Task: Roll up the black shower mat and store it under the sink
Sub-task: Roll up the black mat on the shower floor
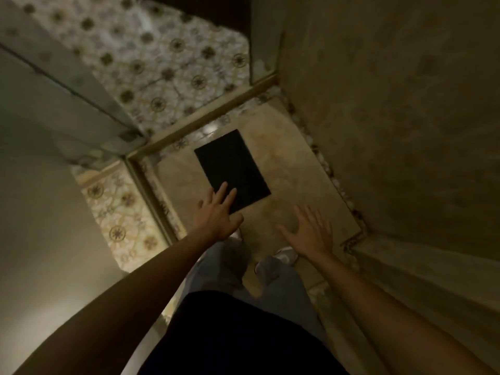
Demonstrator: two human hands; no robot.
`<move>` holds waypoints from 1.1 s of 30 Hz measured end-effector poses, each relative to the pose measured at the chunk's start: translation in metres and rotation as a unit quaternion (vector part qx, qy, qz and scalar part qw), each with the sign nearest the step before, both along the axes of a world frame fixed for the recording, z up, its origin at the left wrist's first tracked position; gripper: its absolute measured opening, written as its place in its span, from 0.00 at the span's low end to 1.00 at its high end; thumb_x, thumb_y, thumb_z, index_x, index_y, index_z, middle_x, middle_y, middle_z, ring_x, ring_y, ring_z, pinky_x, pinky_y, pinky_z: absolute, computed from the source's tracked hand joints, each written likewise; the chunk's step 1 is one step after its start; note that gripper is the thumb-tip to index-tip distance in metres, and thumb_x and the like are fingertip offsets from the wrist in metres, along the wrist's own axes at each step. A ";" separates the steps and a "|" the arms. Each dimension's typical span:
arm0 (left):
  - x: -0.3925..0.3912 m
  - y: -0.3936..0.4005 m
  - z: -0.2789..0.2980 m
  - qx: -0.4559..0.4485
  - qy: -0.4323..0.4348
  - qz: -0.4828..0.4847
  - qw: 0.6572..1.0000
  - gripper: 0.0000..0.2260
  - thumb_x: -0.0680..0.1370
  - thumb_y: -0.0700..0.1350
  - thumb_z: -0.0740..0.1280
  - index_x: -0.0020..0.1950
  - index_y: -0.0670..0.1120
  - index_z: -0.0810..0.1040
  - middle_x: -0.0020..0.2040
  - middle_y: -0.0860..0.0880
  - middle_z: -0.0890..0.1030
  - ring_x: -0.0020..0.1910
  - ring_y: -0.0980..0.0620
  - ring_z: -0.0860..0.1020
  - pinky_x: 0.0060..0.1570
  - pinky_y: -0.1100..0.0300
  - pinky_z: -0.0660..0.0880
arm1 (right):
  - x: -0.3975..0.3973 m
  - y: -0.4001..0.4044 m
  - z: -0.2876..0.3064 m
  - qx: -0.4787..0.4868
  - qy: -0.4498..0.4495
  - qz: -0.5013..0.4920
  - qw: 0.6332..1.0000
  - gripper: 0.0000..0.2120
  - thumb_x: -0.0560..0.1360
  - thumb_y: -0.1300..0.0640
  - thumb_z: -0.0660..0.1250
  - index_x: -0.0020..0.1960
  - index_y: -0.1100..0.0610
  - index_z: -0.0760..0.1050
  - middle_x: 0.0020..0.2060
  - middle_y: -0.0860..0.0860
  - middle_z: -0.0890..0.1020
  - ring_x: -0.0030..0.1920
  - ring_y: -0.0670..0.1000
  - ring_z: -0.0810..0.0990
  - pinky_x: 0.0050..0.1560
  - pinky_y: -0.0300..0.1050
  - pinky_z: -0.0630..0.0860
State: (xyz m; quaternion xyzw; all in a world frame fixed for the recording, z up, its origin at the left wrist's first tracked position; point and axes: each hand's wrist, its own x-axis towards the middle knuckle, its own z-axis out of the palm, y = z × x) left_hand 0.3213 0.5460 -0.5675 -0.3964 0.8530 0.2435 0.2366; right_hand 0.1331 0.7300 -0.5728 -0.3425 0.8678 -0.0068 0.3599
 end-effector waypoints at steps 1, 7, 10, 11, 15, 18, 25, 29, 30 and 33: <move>0.010 -0.001 -0.002 -0.001 -0.006 0.022 1.000 0.35 0.76 0.67 0.56 0.78 0.58 0.48 0.81 0.51 0.46 0.78 0.41 0.46 0.71 0.37 0.57 | 0.000 -0.003 -0.004 0.005 0.001 0.019 1.000 0.42 0.73 0.26 0.57 0.79 0.45 0.52 0.79 0.51 0.56 0.77 0.54 0.54 0.75 0.59 0.50; 0.059 -0.006 -0.033 0.007 -0.021 0.105 0.994 0.35 0.77 0.67 0.54 0.79 0.56 0.45 0.81 0.51 0.45 0.78 0.42 0.46 0.71 0.39 0.58 | 0.003 -0.032 -0.037 0.056 -0.024 0.124 0.990 0.42 0.75 0.30 0.59 0.80 0.47 0.49 0.80 0.52 0.53 0.78 0.56 0.50 0.77 0.58 0.50; 0.072 -0.016 -0.070 0.013 -0.020 0.130 0.991 0.35 0.77 0.67 0.54 0.79 0.56 0.45 0.81 0.51 0.46 0.78 0.42 0.47 0.72 0.39 0.57 | 0.003 -0.058 -0.070 0.044 -0.039 0.155 0.986 0.41 0.76 0.33 0.62 0.80 0.49 0.50 0.80 0.53 0.53 0.79 0.56 0.49 0.76 0.58 0.53; 0.074 -0.019 -0.082 0.019 -0.021 0.137 0.990 0.35 0.77 0.67 0.54 0.79 0.56 0.45 0.81 0.51 0.46 0.78 0.43 0.47 0.72 0.39 0.57 | 0.002 -0.067 -0.082 0.043 -0.045 0.168 0.984 0.41 0.76 0.35 0.63 0.80 0.49 0.50 0.80 0.53 0.53 0.79 0.56 0.49 0.76 0.58 0.54; 0.077 -0.022 -0.130 0.035 -0.014 0.156 0.987 0.34 0.77 0.66 0.54 0.79 0.56 0.46 0.81 0.51 0.46 0.78 0.43 0.47 0.72 0.39 0.56 | -0.003 -0.101 -0.131 0.035 -0.051 0.216 0.974 0.40 0.76 0.38 0.65 0.80 0.53 0.52 0.79 0.55 0.57 0.78 0.58 0.54 0.76 0.59 0.56; 0.070 -0.025 -0.173 0.045 -0.014 0.163 0.985 0.34 0.76 0.66 0.54 0.79 0.56 0.47 0.81 0.51 0.47 0.78 0.44 0.47 0.72 0.39 0.57 | -0.010 -0.128 -0.176 0.040 -0.048 0.243 0.968 0.40 0.75 0.39 0.67 0.79 0.53 0.53 0.79 0.55 0.57 0.77 0.58 0.56 0.76 0.59 0.55; 0.026 -0.042 -0.338 0.085 -0.007 0.189 0.978 0.34 0.77 0.66 0.54 0.79 0.54 0.48 0.81 0.50 0.47 0.78 0.44 0.46 0.73 0.40 0.54 | -0.044 -0.173 -0.342 0.033 -0.023 0.374 0.927 0.44 0.75 0.38 0.67 0.80 0.52 0.47 0.80 0.52 0.49 0.79 0.54 0.49 0.77 0.56 0.51; -0.001 -0.060 -0.441 0.058 0.004 0.128 0.990 0.36 0.77 0.66 0.54 0.79 0.53 0.47 0.81 0.50 0.46 0.78 0.44 0.44 0.74 0.41 0.48 | -0.064 -0.194 -0.452 0.023 -0.027 0.457 0.889 0.45 0.76 0.41 0.67 0.80 0.55 0.45 0.80 0.53 0.47 0.79 0.54 0.45 0.77 0.54 0.50; -0.006 -0.065 -0.465 0.052 0.008 0.098 0.994 0.36 0.77 0.66 0.55 0.79 0.53 0.46 0.81 0.50 0.46 0.78 0.44 0.43 0.74 0.41 0.48 | -0.070 -0.197 -0.478 0.024 -0.028 0.482 0.876 0.46 0.76 0.40 0.67 0.80 0.56 0.44 0.80 0.54 0.46 0.79 0.55 0.44 0.77 0.54 0.48; -0.010 -0.077 -0.520 0.053 0.021 0.038 0.998 0.37 0.77 0.65 0.57 0.80 0.53 0.45 0.81 0.50 0.45 0.78 0.44 0.42 0.76 0.41 0.48 | -0.090 -0.201 -0.537 0.028 -0.017 0.552 0.833 0.49 0.75 0.37 0.66 0.80 0.56 0.40 0.80 0.55 0.43 0.79 0.54 0.41 0.77 0.55 0.45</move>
